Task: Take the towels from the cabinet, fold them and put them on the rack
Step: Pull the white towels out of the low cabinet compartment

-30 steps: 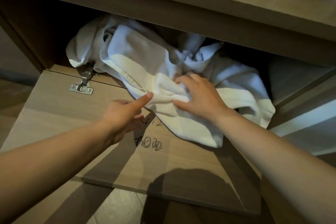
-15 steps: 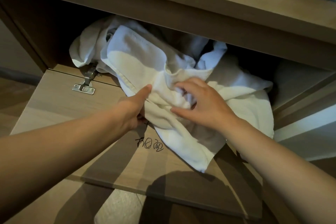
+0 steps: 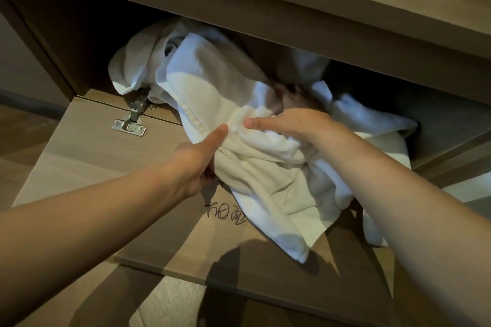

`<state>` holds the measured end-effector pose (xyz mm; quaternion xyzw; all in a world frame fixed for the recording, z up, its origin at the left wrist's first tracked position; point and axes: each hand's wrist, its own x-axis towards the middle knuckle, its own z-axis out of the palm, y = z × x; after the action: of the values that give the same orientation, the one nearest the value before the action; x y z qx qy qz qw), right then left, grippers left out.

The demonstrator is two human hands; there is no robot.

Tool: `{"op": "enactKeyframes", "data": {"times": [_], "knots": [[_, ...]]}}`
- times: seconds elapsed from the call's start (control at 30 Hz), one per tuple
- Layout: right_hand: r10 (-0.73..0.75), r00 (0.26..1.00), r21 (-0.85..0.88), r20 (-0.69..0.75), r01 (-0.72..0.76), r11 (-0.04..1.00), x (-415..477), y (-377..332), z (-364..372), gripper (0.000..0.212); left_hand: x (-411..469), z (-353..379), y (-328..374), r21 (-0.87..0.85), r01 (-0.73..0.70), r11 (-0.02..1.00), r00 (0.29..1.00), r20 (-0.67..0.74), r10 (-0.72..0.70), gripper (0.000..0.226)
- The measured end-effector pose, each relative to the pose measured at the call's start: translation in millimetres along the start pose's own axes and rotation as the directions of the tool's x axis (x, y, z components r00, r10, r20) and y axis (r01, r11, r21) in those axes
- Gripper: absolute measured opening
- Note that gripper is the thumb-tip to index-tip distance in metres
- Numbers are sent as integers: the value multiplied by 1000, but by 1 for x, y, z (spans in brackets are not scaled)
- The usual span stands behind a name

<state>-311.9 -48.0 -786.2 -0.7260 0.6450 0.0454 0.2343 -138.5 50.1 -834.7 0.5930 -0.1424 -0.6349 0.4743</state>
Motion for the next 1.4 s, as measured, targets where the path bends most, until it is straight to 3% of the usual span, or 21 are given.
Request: {"op": "enactKeyframes", "data": {"times": [0.1, 0.2, 0.23, 0.4, 0.47, 0.53, 0.6, 0.67, 0.73, 0.87, 1.1, 1.2, 1.27, 1.4], "knots": [[-84, 992, 1, -98, 84, 996, -12, 4, 2, 120, -4, -4, 0, 10, 3, 1000, 1000, 17, -3, 47], [-276, 939, -9, -204, 281, 960, -29, 10, 13, 79, -8, -11, -3, 47, 4, 999, 999, 38, -6, 52], [-328, 918, -37, -221, 328, 944, -35, 9, 17, 76, -9, -12, -4, 56, 2, 998, 999, 49, -5, 52], [-364, 907, -53, -211, 361, 931, -50, 13, 23, 84, -16, -15, -3, 68, -1, 998, 998, 63, -3, 52], [-356, 889, -103, -286, 341, 934, -50, 14, 17, 84, -17, -14, -1, 64, -11, 998, 999, 52, 8, 53], [-381, 852, -244, -360, 308, 920, -43, 11, 10, 94, -16, -13, 0, 45, -12, 999, 999, 40, 10, 53], [-360, 877, -271, -317, 280, 921, -32, 9, 4, 112, -16, -11, 0, 34, -9, 999, 1000, 26, 8, 53], [-188, 964, -100, -189, 171, 980, -19, 8, 0, 131, -16, -11, 0, 34, 0, 999, 1000, 17, -1, 54], [-42, 998, 116, -38, 46, 992, -7, 10, -2, 143, -15, -10, -1, 40, 5, 999, 1000, 16, -6, 55], [-59, 998, 199, 11, 55, 979, 5, 14, -6, 149, -14, -10, 1, 57, -12, 998, 1000, 14, 11, 54], [-171, 982, 114, -80, 180, 977, -25, 10, -1, 109, -19, -26, 0, 135, -39, 990, 994, 103, 25, 62], [-268, 949, 84, -166, 285, 955, -45, 8, 13, 70, -26, -34, -1, 180, -46, 983, 977, 215, 7, 61], [-301, 935, 97, -188, 322, 942, -63, 8, 27, 65, -29, -40, -4, 197, -55, 979, 964, 267, 0, 60], [-268, 951, 107, -155, 286, 952, -85, 9, 35, 75, -30, -51, -7, 198, -80, 977, 961, 275, 23, 71]]}}
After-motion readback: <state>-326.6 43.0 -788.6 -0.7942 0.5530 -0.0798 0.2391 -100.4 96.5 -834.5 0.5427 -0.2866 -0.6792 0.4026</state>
